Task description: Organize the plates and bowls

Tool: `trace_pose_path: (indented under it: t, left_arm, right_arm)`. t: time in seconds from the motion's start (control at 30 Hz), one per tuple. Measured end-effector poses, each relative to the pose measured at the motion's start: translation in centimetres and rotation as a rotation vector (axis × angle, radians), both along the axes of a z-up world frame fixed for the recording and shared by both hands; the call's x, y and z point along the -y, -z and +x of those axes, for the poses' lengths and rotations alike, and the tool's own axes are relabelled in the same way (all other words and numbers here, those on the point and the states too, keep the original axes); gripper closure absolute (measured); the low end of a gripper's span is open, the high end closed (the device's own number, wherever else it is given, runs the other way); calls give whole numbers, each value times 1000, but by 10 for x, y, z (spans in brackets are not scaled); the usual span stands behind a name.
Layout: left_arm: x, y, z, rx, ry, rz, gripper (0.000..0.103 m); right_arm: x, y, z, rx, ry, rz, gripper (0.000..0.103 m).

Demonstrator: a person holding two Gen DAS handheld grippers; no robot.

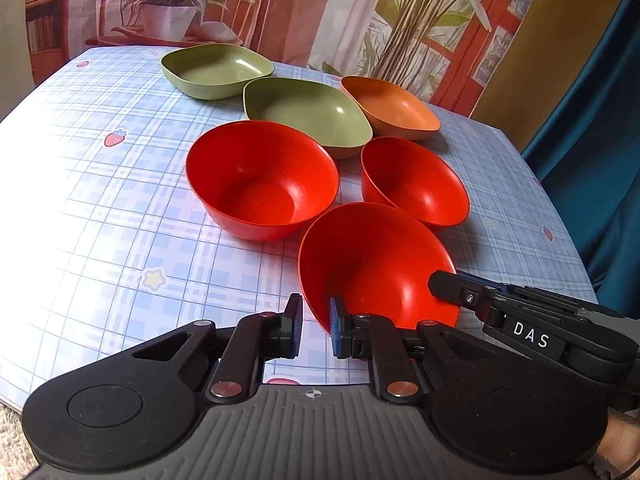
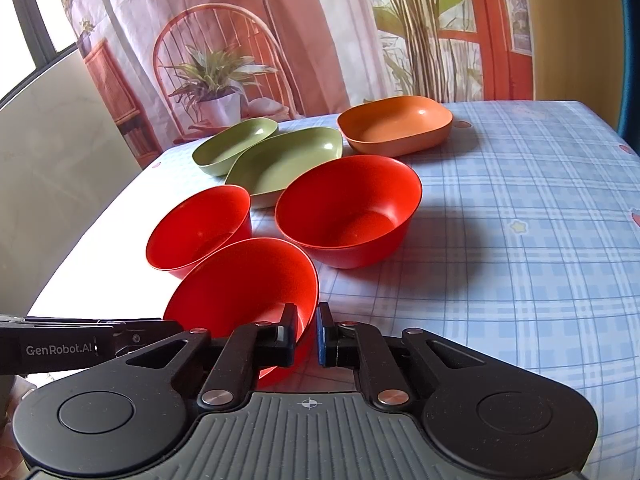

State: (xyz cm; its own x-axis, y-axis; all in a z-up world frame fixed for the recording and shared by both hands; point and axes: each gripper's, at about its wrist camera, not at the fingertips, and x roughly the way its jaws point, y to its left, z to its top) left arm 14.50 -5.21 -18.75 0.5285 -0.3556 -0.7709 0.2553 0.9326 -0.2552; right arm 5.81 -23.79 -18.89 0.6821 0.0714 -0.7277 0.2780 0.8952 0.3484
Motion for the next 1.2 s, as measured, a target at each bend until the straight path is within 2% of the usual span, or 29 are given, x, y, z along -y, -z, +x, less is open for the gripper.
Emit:
trace_pose_path:
  t: [0.6,1.2]
  left_arm:
    - [-2,-5,-5,25,9,10,88]
    - [-16,-30,-18,127,-24,-11,87]
  right_arm:
    - [-5,-4,-1,8,-6,-11,94]
    - [-19,-28,-1,69,-34,-72,93]
